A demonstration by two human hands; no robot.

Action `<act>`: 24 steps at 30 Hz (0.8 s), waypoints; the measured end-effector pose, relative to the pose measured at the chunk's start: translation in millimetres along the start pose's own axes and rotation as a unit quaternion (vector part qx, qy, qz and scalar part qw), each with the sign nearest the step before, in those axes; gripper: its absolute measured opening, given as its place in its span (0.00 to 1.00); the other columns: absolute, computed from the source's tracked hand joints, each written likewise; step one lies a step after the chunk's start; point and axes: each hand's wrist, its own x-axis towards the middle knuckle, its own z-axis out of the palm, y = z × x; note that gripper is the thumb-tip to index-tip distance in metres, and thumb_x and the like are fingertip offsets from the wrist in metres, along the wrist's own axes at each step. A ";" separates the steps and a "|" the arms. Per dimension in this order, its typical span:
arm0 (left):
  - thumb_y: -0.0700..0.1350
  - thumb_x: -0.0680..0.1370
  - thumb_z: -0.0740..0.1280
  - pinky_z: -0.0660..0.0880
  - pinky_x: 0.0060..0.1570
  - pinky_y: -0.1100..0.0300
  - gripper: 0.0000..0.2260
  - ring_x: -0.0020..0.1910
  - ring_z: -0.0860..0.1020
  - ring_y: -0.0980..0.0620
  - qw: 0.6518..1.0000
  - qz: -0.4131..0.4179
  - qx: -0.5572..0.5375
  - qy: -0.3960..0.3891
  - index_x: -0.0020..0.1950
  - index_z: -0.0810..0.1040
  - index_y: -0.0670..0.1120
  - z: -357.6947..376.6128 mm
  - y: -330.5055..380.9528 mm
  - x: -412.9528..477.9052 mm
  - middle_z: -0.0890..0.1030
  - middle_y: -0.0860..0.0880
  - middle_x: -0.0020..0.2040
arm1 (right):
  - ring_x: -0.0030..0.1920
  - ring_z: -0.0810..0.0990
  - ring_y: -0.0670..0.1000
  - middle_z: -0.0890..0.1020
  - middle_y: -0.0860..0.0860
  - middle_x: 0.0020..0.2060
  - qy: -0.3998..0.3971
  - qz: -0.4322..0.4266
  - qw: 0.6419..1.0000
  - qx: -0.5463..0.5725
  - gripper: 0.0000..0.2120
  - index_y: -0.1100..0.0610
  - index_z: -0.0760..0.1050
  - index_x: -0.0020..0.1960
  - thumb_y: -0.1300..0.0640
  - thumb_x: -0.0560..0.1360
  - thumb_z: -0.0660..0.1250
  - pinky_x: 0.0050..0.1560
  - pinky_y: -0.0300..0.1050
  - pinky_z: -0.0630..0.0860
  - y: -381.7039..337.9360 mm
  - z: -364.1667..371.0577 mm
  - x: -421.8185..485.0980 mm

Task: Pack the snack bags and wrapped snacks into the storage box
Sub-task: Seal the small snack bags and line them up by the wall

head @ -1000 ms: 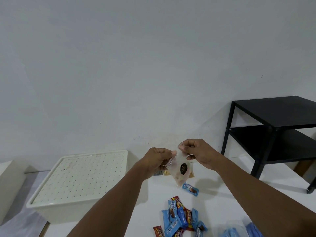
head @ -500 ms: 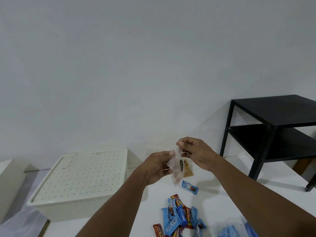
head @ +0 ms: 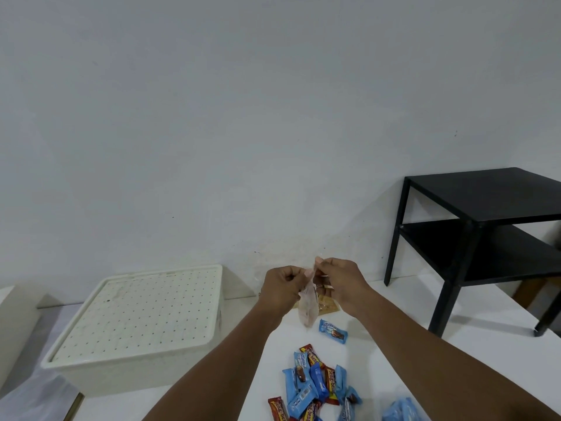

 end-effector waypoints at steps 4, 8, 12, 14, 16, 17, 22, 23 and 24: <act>0.50 0.80 0.68 0.80 0.45 0.50 0.12 0.38 0.80 0.49 1.000 -0.020 0.015 0.014 0.37 0.84 0.51 2.3 0.1 2.2 0.84 0.48 0.37 | 0.41 0.81 0.54 0.82 0.58 0.40 -0.017 -0.012 1.000 -0.006 0.11 0.63 0.80 0.45 0.56 0.80 0.64 0.48 0.51 0.82 -0.5 -4.1 2.1; 0.51 0.81 0.66 0.79 0.47 0.50 0.16 0.38 0.79 0.49 0.999 -0.021 0.033 0.003 0.35 0.83 0.52 2.4 -0.7 1.5 0.83 0.49 0.36 | 0.43 0.81 0.55 0.80 0.59 0.41 -0.038 -0.028 0.998 -0.041 0.11 0.61 0.79 0.44 0.58 0.81 0.61 0.45 0.49 0.82 -3.3 -6.8 2.6; 0.52 0.79 0.69 0.79 0.42 0.56 0.12 0.34 0.80 0.54 0.996 0.006 0.082 -0.024 0.40 0.83 0.47 2.0 -0.7 -3.2 0.84 0.50 0.35 | 0.44 0.81 0.56 0.81 0.60 0.42 -0.031 -0.029 0.998 -0.048 0.11 0.59 0.78 0.43 0.59 0.81 0.61 0.46 0.52 0.83 -3.3 -9.6 4.6; 0.51 0.78 0.71 0.80 0.44 0.56 0.11 0.36 0.82 0.53 0.995 0.009 0.084 -0.046 0.44 0.84 0.44 1.8 -0.3 -4.2 0.85 0.47 0.38 | 0.44 0.81 0.58 0.81 0.61 0.42 -0.028 -0.026 0.998 -0.041 0.11 0.60 0.78 0.42 0.59 0.80 0.61 0.50 0.58 0.83 -3.5 -10.7 4.5; 0.49 0.78 0.70 0.80 0.42 0.58 0.10 0.36 0.83 0.53 0.995 0.005 0.081 -0.055 0.43 0.84 0.44 1.0 0.0 -4.4 0.86 0.47 0.38 | 0.45 0.81 0.59 0.81 0.61 0.43 -0.023 -0.022 0.999 -0.041 0.11 0.60 0.78 0.42 0.59 0.80 0.61 0.51 0.61 0.83 -4.2 -10.9 4.1; 0.48 0.79 0.70 0.79 0.40 0.60 0.10 0.35 0.82 0.55 0.995 0.005 0.081 -0.052 0.43 0.84 0.44 0.9 0.4 -4.6 0.85 0.47 0.37 | 0.44 0.81 0.59 0.81 0.61 0.42 -0.020 -0.021 0.999 -0.042 0.11 0.60 0.78 0.42 0.59 0.81 0.61 0.52 0.62 0.82 -4.6 -10.4 3.6; 0.45 0.80 0.69 0.73 0.30 0.66 0.10 0.27 0.77 0.59 0.996 0.036 0.085 -0.010 0.42 0.83 0.40 5.3 3.9 -4.0 0.82 0.48 0.33 | 0.36 0.78 0.54 0.79 0.55 0.36 -0.025 -0.004 0.992 -0.125 0.16 0.60 0.77 0.45 0.48 0.80 0.63 0.38 0.47 0.81 -3.9 -5.0 -3.3; 0.44 0.80 0.68 0.72 0.30 0.67 0.10 0.27 0.77 0.59 0.996 0.037 0.084 -0.005 0.43 0.83 0.39 6.1 4.6 -3.6 0.82 0.48 0.33 | 0.36 0.78 0.53 0.79 0.55 0.35 -0.035 -0.003 0.990 -0.140 0.16 0.60 0.77 0.44 0.47 0.80 0.63 0.37 0.46 0.79 -3.5 -4.3 -4.6; 0.44 0.80 0.68 0.72 0.29 0.67 0.11 0.27 0.77 0.59 0.996 0.032 0.080 0.000 0.44 0.83 0.38 6.3 4.9 -3.4 0.82 0.47 0.33 | 0.35 0.77 0.53 0.78 0.56 0.35 -0.042 -0.004 0.989 -0.143 0.15 0.60 0.77 0.43 0.49 0.81 0.63 0.37 0.46 0.77 -2.9 -3.9 -5.1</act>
